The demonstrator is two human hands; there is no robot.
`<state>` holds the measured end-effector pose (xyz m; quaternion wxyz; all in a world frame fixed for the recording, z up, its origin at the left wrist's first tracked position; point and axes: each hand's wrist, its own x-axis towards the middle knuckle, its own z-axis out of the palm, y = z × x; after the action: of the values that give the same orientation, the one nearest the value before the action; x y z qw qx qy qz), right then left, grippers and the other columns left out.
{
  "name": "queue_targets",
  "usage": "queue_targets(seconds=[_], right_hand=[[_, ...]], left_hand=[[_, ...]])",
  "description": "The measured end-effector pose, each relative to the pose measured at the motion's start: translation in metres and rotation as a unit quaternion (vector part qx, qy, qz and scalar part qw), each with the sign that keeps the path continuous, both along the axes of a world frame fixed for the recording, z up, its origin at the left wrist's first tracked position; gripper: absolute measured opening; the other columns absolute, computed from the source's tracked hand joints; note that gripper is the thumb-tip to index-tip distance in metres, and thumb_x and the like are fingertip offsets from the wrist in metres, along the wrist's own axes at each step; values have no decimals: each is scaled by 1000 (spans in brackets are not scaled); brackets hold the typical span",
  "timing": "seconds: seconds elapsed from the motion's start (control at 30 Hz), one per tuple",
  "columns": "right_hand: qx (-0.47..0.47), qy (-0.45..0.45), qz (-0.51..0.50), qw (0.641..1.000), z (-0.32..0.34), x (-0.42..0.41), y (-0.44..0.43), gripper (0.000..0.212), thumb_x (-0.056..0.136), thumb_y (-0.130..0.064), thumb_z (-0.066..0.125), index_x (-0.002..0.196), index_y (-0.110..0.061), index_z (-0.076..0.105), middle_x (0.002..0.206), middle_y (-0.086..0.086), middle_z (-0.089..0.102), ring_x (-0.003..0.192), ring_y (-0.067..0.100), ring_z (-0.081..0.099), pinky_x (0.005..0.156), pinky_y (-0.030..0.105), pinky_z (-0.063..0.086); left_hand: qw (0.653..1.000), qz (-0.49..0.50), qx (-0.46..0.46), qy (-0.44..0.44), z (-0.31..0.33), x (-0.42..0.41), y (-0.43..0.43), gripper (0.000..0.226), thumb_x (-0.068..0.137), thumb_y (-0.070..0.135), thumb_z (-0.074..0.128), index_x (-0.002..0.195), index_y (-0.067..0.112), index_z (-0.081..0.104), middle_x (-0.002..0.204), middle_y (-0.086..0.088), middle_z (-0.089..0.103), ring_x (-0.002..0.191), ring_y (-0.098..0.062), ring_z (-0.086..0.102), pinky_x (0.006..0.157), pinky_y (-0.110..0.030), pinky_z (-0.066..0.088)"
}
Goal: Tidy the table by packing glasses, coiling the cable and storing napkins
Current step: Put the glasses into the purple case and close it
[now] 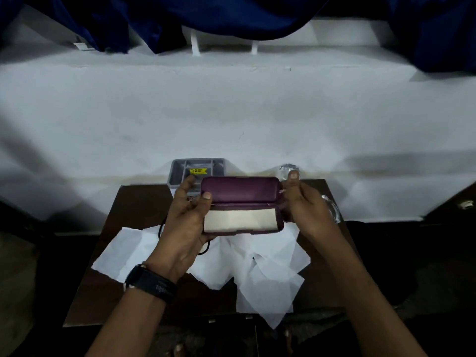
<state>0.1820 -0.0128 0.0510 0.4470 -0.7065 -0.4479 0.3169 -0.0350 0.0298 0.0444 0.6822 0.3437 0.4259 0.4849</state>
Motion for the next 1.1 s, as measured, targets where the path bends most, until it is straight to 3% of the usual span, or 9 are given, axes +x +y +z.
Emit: queue_targets(seconds=[0.07, 0.17, 0.27, 0.4, 0.5, 0.63, 0.9, 1.0, 1.1], right_hand=[[-24, -122, -33, 992, 5, 16, -11, 53, 103, -59, 39, 85, -18, 68, 77, 0, 72, 79, 23, 70, 73, 35, 53], [-137, -333, -39, 932, 4, 40, -29, 35, 99, -38, 56, 96, -5, 68, 98, 15, 71, 97, 37, 65, 81, 38, 50], [-348, -305, -10, 887, 0, 56, -42, 56, 86, -41, 74, 130, -10, 59, 134, 24, 56, 126, 43, 53, 104, 46, 49], [-435, -283, 42, 854, -12, 63, -45, 65, 77, -27, 85, 135, -14, 58, 138, 16, 58, 124, 34, 59, 104, 41, 50], [-418, -312, 13, 853, -26, 62, -45, 48, 82, -12, 73, 128, -8, 58, 127, 16, 64, 115, 32, 63, 87, 35, 50], [-396, -334, -8, 855, -35, 58, -44, 31, 85, -9, 66, 116, -5, 62, 118, 15, 67, 106, 31, 66, 74, 32, 45], [-360, -321, -15, 876, -26, 55, -45, 34, 83, -9, 63, 116, -3, 62, 112, 18, 68, 96, 33, 68, 73, 32, 48], [-337, -256, 6, 906, -9, 63, -44, 26, 80, -10, 68, 106, -9, 68, 101, 16, 71, 90, 32, 70, 81, 41, 60], [-206, -167, 37, 963, 13, 67, -45, 16, 79, -13, 79, 89, -24, 73, 86, 3, 77, 84, 25, 75, 79, 41, 62]], left_hand=[[1000, 18, -12, 5, -1, 0, 4, 45, 104, 11, 54, 145, 30, 48, 107, 2, 76, 96, -22, 76, 59, -46, 62], [999, 28, -29, 15, -2, 3, 5, 46, 104, 13, 55, 147, 27, 47, 115, -4, 73, 111, -32, 70, 68, -58, 63], [999, 21, -35, 27, 0, 7, 3, 46, 104, 15, 56, 148, 26, 46, 132, -14, 66, 120, -36, 66, 83, -70, 56], [999, 16, -38, 15, 2, 12, 1, 41, 103, 15, 57, 143, 25, 51, 128, -14, 68, 116, -37, 67, 68, -59, 62], [999, 9, -40, 5, 3, 15, -1, 40, 104, 15, 57, 142, 24, 52, 130, -17, 67, 116, -38, 67, 64, -53, 62], [999, -1, -40, 1, 2, 17, -1, 45, 104, 15, 57, 147, 26, 48, 134, -16, 64, 116, -36, 67, 65, -51, 62], [999, 6, -43, 0, -1, 17, 0, 45, 102, 15, 59, 145, 27, 50, 128, -15, 67, 112, -33, 69, 61, -46, 62], [999, 6, -40, -8, -3, 16, 2, 46, 101, 15, 60, 145, 26, 51, 127, -14, 68, 114, -34, 68, 62, -48, 62], [999, 5, -32, -2, -7, 15, 4, 45, 101, 16, 61, 144, 27, 52, 126, -13, 68, 112, -34, 69, 61, -48, 62]])
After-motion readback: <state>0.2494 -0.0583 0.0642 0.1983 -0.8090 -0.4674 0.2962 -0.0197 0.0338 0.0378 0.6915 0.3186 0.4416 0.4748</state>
